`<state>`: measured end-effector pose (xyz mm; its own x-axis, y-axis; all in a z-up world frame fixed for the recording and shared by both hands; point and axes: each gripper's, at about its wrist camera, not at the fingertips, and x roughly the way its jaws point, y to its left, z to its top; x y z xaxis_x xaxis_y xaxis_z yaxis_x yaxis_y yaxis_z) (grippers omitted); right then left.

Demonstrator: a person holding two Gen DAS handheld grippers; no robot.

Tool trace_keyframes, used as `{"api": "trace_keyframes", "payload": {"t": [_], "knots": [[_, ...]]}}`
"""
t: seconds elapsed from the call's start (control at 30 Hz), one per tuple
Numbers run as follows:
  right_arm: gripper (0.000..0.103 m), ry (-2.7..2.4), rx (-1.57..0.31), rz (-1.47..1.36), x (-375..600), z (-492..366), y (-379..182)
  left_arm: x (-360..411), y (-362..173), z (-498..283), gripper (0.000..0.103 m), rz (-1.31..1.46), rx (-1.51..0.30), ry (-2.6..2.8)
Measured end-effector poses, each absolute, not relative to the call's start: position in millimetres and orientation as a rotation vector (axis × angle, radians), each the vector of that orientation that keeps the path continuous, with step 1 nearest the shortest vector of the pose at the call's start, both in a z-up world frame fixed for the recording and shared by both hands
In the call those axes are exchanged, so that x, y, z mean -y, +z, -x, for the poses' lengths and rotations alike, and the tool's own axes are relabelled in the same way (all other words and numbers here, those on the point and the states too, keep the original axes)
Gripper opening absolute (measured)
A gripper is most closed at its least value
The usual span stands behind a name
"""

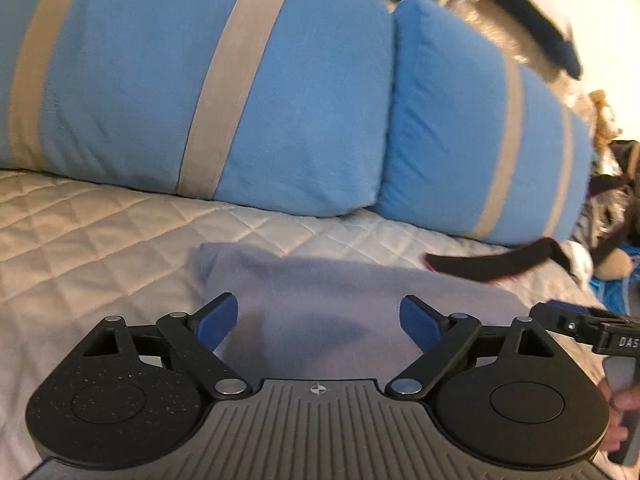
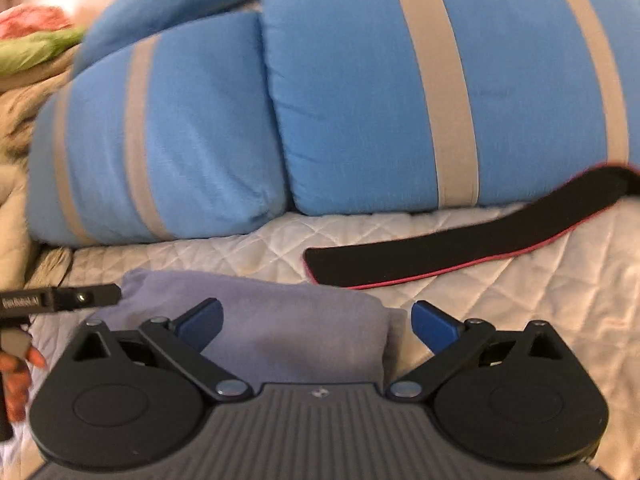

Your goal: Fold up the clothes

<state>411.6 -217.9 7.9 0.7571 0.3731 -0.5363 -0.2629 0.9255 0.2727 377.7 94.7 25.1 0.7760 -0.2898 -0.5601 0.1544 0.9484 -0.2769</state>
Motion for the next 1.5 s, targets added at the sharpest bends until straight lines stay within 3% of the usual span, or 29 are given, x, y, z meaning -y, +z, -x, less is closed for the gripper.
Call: {"api": "trace_keyframes", "payload": {"t": [0.57,0.8,1.03,1.5], "knots": [[0.103,0.331,-0.585,-0.053,199.9,-209.2,14.8,-60.5,35.8,-176.4,0.096,0.073,-0.624,-0.294],[0.102,0.223,-0.599,0.011,180.3,-153.9,-19.4,-59.0,-2.2,-141.0,0.096,0.097,-0.655,-0.228],[0.102,0.16,-0.416,-0.021,180.0,-120.3,-38.9,-37.0,-13.7,-121.8,0.097,-0.029,-0.581,-0.113],[0.102,0.121,-0.461,-0.016,175.4,-114.3,-34.0,-15.9,-14.0,-99.3,0.101,-0.047,-0.605,0.045]]}}
